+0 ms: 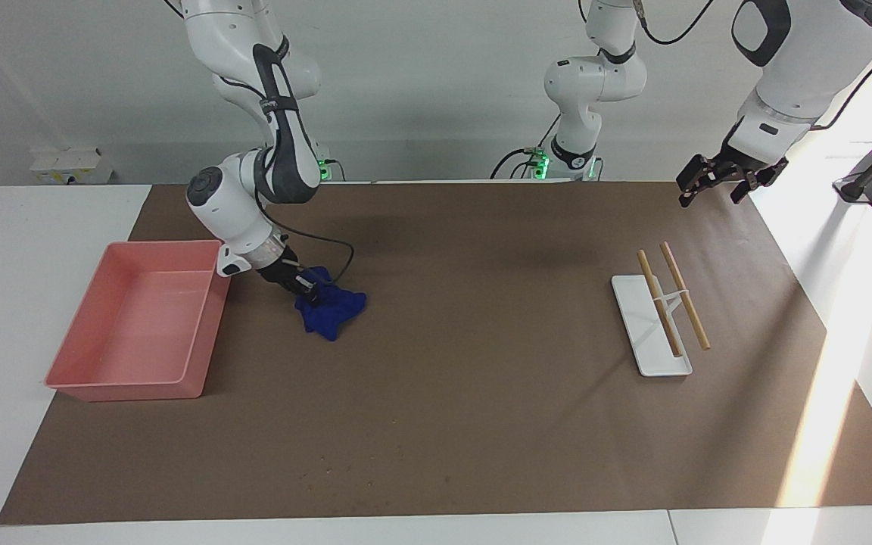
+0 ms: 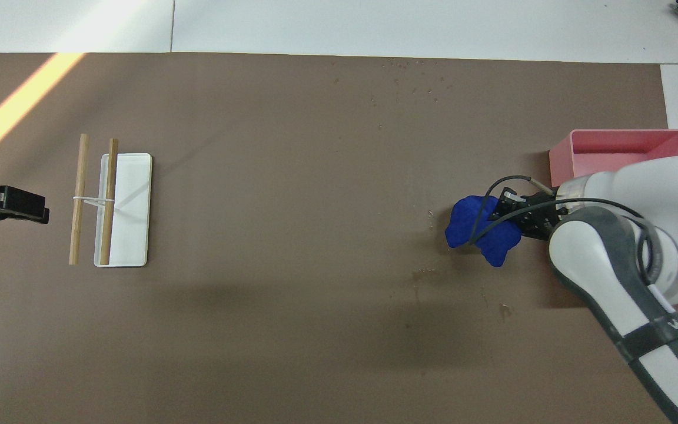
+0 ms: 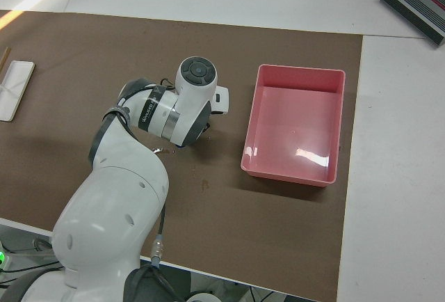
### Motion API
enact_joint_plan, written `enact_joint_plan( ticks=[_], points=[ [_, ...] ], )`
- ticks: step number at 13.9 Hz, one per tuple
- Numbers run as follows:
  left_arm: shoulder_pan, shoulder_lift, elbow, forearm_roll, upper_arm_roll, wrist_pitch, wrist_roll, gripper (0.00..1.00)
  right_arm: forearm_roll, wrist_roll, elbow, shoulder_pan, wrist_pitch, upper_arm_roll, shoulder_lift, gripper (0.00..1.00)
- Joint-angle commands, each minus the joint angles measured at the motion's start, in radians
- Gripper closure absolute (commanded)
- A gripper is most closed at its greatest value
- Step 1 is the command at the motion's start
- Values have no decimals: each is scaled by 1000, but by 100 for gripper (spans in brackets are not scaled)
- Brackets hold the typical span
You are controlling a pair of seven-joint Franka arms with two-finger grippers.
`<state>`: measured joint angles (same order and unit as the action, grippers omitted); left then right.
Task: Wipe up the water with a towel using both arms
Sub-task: 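Carry the towel into the pink bin with the right gripper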
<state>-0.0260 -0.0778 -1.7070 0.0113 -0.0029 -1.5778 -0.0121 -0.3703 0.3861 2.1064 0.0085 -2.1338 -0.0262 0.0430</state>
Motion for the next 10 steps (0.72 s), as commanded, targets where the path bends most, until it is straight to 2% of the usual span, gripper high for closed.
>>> enact_joint_plan(
  ticks=[1,5,7,9,10],
  points=[
    [-32,-14,-13,6,6,-21,3,0,108,20,-139,-35,164,-8,-15,100],
    [-32,-14,-13,6,6,-27,0,0,315,-15,-327,-74,340,-11,-6,100],
    [-32,-14,-13,3,6,-28,0,0,338,-120,-327,-123,324,-9,-5,100],
    [-31,-14,-10,-2,6,-36,0,0,440,-234,-325,-159,269,-9,11,100],
    [-31,-14,-13,-2,6,-37,0,0,450,-286,-321,-194,237,-9,26,100]
  ],
)
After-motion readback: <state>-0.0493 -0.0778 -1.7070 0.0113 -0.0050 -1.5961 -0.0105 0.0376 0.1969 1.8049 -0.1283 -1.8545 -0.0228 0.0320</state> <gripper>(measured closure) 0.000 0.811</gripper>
